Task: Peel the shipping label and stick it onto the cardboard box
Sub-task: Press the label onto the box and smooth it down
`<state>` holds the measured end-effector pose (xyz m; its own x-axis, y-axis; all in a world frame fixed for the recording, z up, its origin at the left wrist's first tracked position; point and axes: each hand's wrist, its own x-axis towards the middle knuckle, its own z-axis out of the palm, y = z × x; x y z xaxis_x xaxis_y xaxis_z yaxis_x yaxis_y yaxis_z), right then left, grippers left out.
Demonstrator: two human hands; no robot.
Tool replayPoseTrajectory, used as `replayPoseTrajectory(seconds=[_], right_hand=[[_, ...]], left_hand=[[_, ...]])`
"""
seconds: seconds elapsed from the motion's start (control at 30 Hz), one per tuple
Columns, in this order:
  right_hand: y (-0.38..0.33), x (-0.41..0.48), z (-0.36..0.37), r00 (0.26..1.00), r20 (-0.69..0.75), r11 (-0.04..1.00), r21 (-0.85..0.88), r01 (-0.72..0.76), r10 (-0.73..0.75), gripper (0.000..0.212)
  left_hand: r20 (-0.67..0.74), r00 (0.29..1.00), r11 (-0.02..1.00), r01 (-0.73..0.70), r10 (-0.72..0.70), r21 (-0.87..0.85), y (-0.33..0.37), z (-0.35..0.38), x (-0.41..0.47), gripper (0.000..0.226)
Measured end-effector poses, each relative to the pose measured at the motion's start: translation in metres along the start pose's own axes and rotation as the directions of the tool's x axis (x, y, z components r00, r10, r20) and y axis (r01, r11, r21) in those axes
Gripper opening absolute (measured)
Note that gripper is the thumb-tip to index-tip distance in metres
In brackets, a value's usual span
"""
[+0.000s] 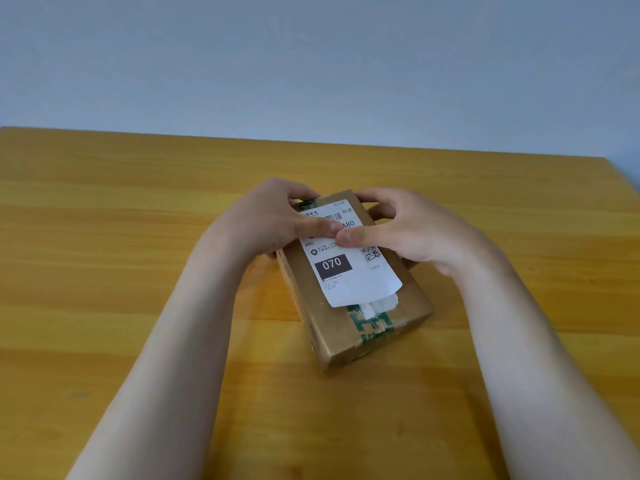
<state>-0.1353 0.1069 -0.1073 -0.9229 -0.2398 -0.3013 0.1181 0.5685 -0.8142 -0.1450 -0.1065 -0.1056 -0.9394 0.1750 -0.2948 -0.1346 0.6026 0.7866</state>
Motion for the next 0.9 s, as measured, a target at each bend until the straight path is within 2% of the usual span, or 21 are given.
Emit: replayPoseTrajectory(seconds=[0.1, 0.27, 0.43, 0.8, 0.9], right_hand=[[0.003, 0.005, 0.001, 0.999, -0.048, 1.000, -0.010, 0.009, -0.009, 0.064], [0.007, 0.008, 0.002, 0.995, -0.098, 1.000, 0.014, 0.008, -0.007, 0.044], [0.009, 0.011, 0.001, 0.992, -0.123, 0.999, 0.036, -0.018, 0.022, 0.048], [0.003, 0.009, 0.004, 0.982, -0.182, 0.997, 0.078, -0.027, 0.041, 0.026], [-0.004, 0.001, 0.000, 0.995, -0.097, 1.000, 0.026, -0.016, 0.018, 0.041]], left_hand=[[-0.035, 0.999, 1.000, -0.008, 0.008, -0.003, 0.001, 0.003, 0.001, 0.030], [-0.064, 0.997, 0.999, 0.031, -0.033, -0.026, 0.002, 0.008, 0.002, 0.027], [-0.096, 0.994, 0.999, 0.045, -0.047, -0.024, 0.001, 0.013, 0.006, 0.031], [-0.124, 0.992, 1.000, 0.031, -0.031, 0.000, 0.006, 0.017, 0.007, 0.029], [-0.120, 0.993, 1.000, 0.002, -0.004, -0.017, 0.010, 0.012, 0.003, 0.023]])
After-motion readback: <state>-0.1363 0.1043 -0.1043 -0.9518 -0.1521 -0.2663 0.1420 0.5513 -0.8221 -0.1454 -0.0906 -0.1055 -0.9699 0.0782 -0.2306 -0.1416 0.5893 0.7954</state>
